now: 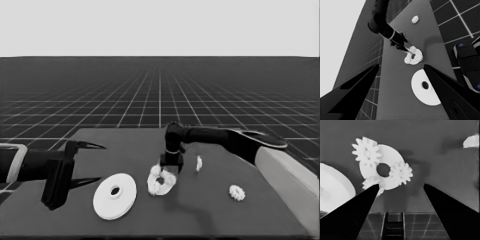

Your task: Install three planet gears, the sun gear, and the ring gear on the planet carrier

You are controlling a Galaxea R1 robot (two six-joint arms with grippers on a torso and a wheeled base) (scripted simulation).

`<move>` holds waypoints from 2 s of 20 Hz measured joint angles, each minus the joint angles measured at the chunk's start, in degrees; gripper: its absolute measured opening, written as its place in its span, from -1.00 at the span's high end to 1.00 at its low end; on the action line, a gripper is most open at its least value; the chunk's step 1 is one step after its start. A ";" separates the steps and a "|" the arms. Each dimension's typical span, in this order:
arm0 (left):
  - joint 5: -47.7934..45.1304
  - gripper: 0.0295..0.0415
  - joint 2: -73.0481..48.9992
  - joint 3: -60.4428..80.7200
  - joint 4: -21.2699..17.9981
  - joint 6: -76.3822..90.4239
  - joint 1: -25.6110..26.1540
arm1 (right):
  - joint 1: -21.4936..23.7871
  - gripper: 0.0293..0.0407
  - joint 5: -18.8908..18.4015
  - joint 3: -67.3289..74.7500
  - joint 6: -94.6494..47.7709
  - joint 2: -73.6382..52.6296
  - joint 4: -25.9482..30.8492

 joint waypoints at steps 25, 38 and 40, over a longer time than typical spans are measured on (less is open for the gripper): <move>0.00 -0.49 0.00 0.00 0.00 0.00 0.00 | -11.90 -0.61 13.35 14.87 -28.68 -45.57 -6.51; 0.00 -0.49 0.00 0.00 0.00 0.00 0.00 | -4.04 0.71 7.51 20.71 -27.57 -48.78 -0.77; 0.00 -0.49 0.00 0.00 0.00 0.00 0.00 | -0.60 0.71 5.45 21.72 -27.48 -49.40 1.73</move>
